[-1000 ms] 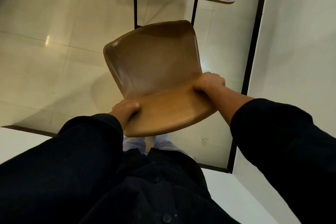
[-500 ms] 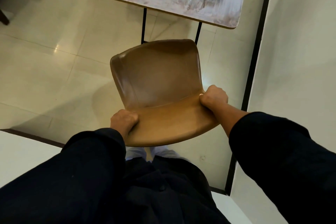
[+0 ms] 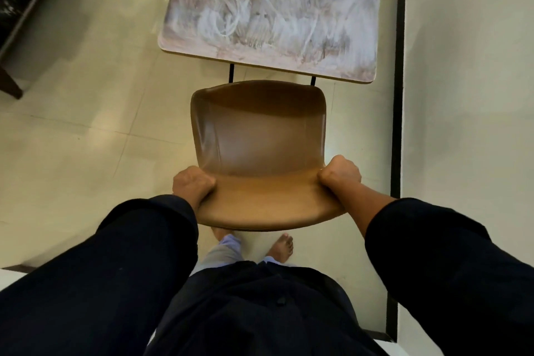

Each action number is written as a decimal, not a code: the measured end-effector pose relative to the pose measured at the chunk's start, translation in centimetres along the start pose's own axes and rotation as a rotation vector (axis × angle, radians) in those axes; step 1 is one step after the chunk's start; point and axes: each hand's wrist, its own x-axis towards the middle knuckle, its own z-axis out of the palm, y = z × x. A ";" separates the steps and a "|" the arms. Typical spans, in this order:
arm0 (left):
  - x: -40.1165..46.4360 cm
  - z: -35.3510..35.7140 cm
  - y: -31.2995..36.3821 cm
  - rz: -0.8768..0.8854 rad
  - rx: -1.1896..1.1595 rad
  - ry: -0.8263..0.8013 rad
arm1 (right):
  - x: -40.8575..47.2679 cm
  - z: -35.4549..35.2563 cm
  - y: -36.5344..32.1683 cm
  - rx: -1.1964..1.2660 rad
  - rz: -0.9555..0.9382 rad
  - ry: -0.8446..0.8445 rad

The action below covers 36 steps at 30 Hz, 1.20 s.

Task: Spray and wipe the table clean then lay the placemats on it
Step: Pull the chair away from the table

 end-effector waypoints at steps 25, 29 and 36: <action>7.2 -6.4 0.7 0.107 0.211 -0.070 | -1.2 0.9 -6.2 0.036 0.169 0.049; 7.3 -6.0 0.4 0.104 0.230 -0.081 | -1.7 1.4 -5.8 0.047 0.187 0.035; 7.7 -5.3 0.8 0.135 0.269 -0.095 | -2.1 2.6 -5.0 0.078 0.230 0.021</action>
